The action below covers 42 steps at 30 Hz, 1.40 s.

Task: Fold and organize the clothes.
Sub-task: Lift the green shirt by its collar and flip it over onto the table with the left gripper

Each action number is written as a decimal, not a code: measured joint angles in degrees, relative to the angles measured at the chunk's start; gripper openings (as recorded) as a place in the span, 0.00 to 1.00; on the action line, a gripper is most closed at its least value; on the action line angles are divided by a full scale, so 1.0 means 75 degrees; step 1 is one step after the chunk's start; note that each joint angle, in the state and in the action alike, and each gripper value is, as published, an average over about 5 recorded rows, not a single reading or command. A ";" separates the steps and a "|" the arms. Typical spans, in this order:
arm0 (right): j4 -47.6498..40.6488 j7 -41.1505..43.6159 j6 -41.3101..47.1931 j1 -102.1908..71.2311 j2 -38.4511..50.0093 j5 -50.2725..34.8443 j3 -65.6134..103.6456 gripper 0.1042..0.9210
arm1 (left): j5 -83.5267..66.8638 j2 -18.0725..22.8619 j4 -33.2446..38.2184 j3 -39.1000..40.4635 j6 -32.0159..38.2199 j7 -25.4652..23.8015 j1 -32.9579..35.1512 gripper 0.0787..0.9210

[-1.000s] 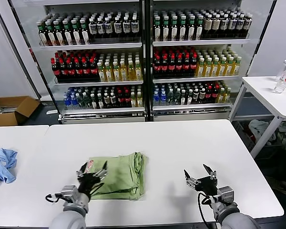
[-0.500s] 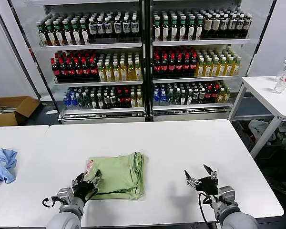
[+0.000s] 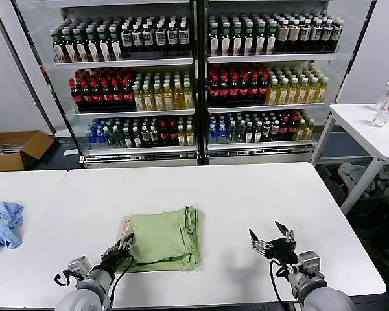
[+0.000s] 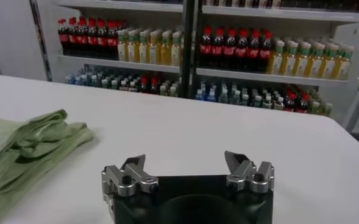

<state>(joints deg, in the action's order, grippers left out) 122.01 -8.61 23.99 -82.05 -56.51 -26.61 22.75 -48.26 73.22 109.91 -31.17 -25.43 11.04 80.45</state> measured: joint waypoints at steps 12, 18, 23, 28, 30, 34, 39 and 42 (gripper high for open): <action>0.0146 -0.0008 -0.0041 -0.0096 0.0021 -0.0023 0.0079 0.88 | -0.1871 0.0285 -0.0002 -0.0623 -0.0132 -0.0045 -0.0096 0.03; 0.0159 0.0003 -0.0079 -0.0049 0.0069 -0.0091 0.0058 0.88 | -0.2617 0.0193 0.0203 -0.1411 -0.0347 0.0079 0.0076 0.03; 0.0148 0.0015 -0.0090 0.0088 0.0063 -0.0168 -0.0013 0.88 | -0.2990 -0.0222 0.0401 -0.2475 -0.0531 0.0098 0.0235 0.03; 0.0106 0.0041 -0.0142 0.0154 0.0011 -0.0163 -0.0110 0.88 | -0.3224 -0.0975 0.0624 -0.3628 -0.0713 0.0119 0.0332 0.03; 0.0103 0.0055 -0.0162 0.0157 -0.0015 -0.0144 -0.0146 0.88 | -0.3249 -0.1280 0.0761 -0.3957 -0.0764 0.0137 0.0364 0.03; 0.0145 0.0090 -0.0204 0.0163 -0.0011 -0.0098 -0.0186 0.88 | -0.3033 -0.1667 0.1179 -0.4188 -0.0829 0.0141 0.0430 0.03; 0.0187 0.0128 -0.0260 0.0254 -0.0023 -0.0058 -0.0189 0.88 | -0.1993 -0.1699 0.1527 -0.3540 -0.0857 0.0164 0.0336 0.03; 0.0195 0.0134 -0.0280 0.0312 -0.0076 -0.0041 -0.0170 0.88 | -0.1148 -0.1586 0.1531 -0.2665 -0.0855 0.0172 0.0135 0.03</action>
<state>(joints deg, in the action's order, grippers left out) 123.47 -7.61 21.89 -79.71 -57.08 -26.91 21.47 -56.88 61.33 121.39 -51.16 -31.84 12.33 81.46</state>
